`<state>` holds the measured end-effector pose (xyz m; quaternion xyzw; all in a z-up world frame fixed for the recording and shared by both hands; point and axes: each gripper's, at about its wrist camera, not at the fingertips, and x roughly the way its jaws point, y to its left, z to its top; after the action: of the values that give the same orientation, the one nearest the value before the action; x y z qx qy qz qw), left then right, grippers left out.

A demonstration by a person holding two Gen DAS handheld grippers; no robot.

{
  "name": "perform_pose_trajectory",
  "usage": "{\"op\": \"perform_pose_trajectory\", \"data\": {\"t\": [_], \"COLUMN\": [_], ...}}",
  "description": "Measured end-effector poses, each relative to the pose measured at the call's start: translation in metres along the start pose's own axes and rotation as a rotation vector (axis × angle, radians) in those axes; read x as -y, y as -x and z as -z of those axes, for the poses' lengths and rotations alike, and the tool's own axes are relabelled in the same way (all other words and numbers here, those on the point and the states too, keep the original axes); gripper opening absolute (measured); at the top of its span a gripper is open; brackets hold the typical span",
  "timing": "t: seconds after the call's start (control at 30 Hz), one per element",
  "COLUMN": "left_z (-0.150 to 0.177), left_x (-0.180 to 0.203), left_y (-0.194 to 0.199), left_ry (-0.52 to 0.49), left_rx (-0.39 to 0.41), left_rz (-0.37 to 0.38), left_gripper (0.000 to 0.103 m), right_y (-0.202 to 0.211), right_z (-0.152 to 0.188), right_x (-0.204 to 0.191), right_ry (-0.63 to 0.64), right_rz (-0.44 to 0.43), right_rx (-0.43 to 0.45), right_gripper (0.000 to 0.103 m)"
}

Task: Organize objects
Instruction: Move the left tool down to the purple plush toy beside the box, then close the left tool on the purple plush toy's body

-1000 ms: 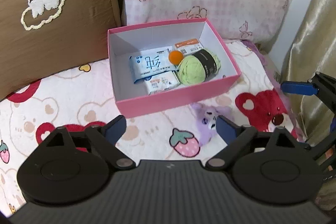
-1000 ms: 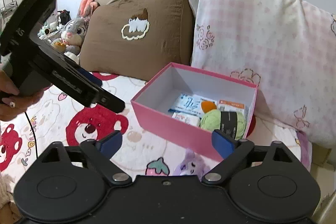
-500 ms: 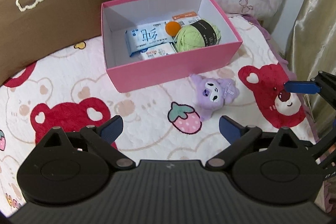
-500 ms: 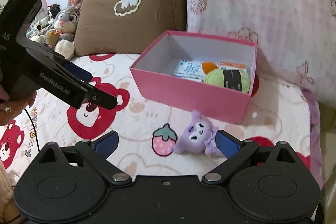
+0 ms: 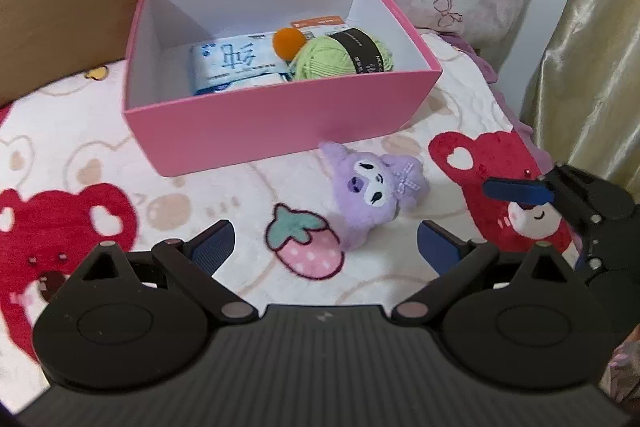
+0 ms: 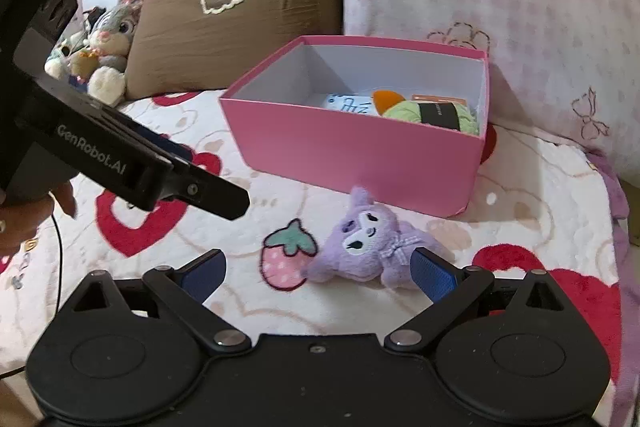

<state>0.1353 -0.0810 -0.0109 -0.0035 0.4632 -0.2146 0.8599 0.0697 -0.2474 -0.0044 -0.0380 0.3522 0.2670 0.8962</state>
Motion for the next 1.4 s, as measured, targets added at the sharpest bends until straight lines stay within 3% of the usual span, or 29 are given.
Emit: {"op": "perform_pose_trajectory", "data": {"t": [0.23,0.43,0.8,0.87,0.9,0.97,1.1,1.17,1.4], "left_z": [0.006,0.012,0.016,0.016,0.017,0.018,0.021,0.022,0.024], "left_x": [-0.007,0.001,-0.003,-0.005,-0.005,-0.006,-0.005,-0.004,-0.004], "left_y": [-0.039,-0.064,-0.11,-0.115,-0.118,-0.123,-0.121,-0.118,-0.096], "left_ry": [0.063,0.025,0.124,0.145,0.153,0.166,0.185,0.196,0.218], "left_rx": [0.041,0.135,0.123,0.122,0.117,0.1,0.118,0.117,0.115], "left_rz": [0.078,0.076,0.149,0.165,0.175,0.197,0.204,0.207,0.226], "left_gripper": [0.098,0.097,0.095,0.086,0.069,0.049,0.046,0.045,0.045], "right_y": [-0.028,-0.051,-0.089,-0.09,-0.091,-0.093,-0.096,-0.095,-0.077], "right_z": [0.018,0.036,0.05,0.051,0.05,0.049,0.046,0.046,0.041], "right_x": [0.014,0.027,0.037,0.036,0.036,0.037,0.033,0.029,0.018], "right_ry": [-0.016,-0.058,-0.021,-0.006,-0.002,0.004,0.041,0.058,0.051], "right_rz": [0.013,0.066,0.082,0.079,0.078,0.071,0.088,0.122,0.133], "right_rx": [0.011,0.067,0.05,0.054,0.054,0.049,0.038,0.038,0.061], "right_gripper": [0.1,0.1,0.1,0.1,0.1,0.1,0.092,0.08,0.074]}}
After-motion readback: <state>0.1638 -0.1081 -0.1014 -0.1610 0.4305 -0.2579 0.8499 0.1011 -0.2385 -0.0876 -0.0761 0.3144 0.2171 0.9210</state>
